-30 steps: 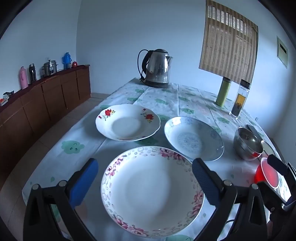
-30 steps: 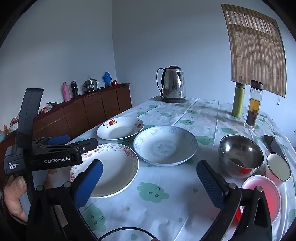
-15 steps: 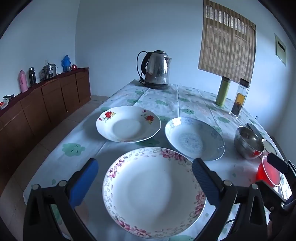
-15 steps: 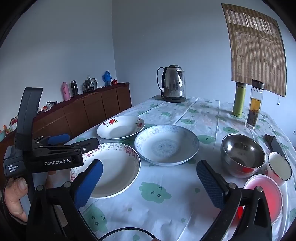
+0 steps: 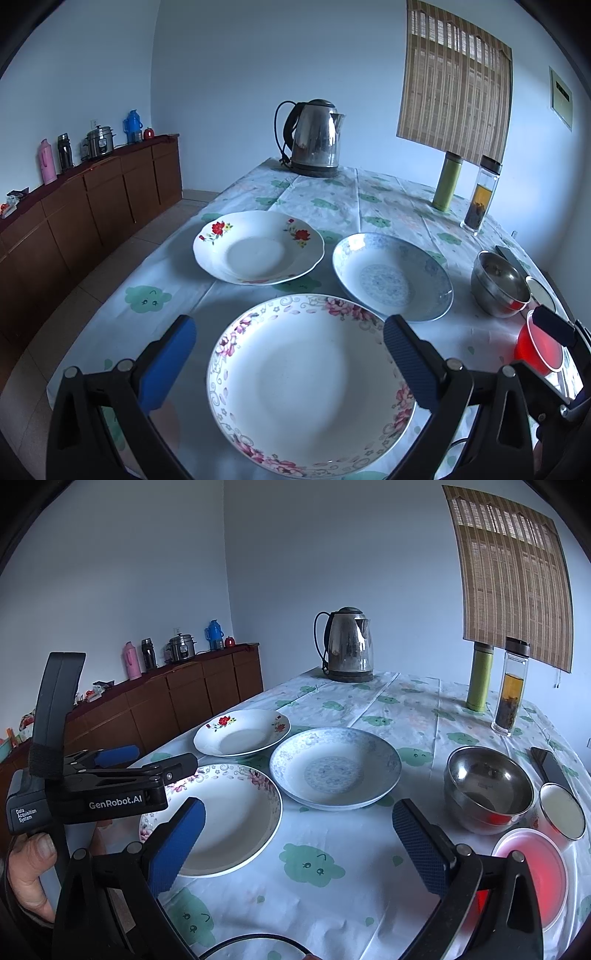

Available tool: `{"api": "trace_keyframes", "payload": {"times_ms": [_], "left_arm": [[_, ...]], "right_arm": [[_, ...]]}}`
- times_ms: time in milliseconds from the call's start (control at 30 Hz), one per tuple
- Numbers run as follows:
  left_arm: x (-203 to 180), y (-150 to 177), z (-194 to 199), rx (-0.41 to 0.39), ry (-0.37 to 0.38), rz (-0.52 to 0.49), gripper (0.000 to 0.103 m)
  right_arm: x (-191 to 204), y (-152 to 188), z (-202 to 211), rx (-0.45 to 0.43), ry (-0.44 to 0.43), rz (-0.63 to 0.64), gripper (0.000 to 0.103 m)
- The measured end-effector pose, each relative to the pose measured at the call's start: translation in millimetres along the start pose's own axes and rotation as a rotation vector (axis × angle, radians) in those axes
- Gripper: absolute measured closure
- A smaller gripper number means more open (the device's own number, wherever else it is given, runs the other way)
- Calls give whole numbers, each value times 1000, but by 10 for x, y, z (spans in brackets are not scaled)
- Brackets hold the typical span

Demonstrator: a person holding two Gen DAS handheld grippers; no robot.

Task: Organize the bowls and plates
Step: 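Move both tools toward the rim of the large pink-floral plate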

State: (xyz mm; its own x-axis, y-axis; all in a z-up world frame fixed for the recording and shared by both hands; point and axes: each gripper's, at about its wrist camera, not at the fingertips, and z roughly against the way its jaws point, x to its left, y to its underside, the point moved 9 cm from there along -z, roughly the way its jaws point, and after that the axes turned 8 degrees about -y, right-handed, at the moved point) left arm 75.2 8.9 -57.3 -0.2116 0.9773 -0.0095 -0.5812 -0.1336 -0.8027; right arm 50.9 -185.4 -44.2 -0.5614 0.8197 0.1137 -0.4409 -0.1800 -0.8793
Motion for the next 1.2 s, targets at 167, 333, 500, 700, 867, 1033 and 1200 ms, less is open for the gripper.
{"api": "trace_keyframes", "payload": {"times_ms": [167, 333, 500, 700, 867, 1033, 1200], "left_arm": [[18, -9, -18, 0, -3, 2, 0], [48, -13, -26, -5, -14, 3, 0], [55, 5, -46, 2, -15, 4, 0], [86, 20, -70, 5, -17, 8, 0], [100, 24, -88, 5, -22, 8, 0], [120, 35, -108, 10, -23, 11, 0], [139, 42, -122, 12, -25, 13, 0]], "right_arm": [[-6, 3, -33, 5, -3, -7, 1], [-13, 19, -53, 1, -17, -23, 1], [-5, 38, -73, 5, -34, -35, 1], [2, 59, -111, 14, -55, -52, 1], [17, 74, -126, 19, -51, -48, 1], [4, 81, -151, 27, -19, -34, 1], [14, 95, -167, 36, -19, -31, 1]]}}
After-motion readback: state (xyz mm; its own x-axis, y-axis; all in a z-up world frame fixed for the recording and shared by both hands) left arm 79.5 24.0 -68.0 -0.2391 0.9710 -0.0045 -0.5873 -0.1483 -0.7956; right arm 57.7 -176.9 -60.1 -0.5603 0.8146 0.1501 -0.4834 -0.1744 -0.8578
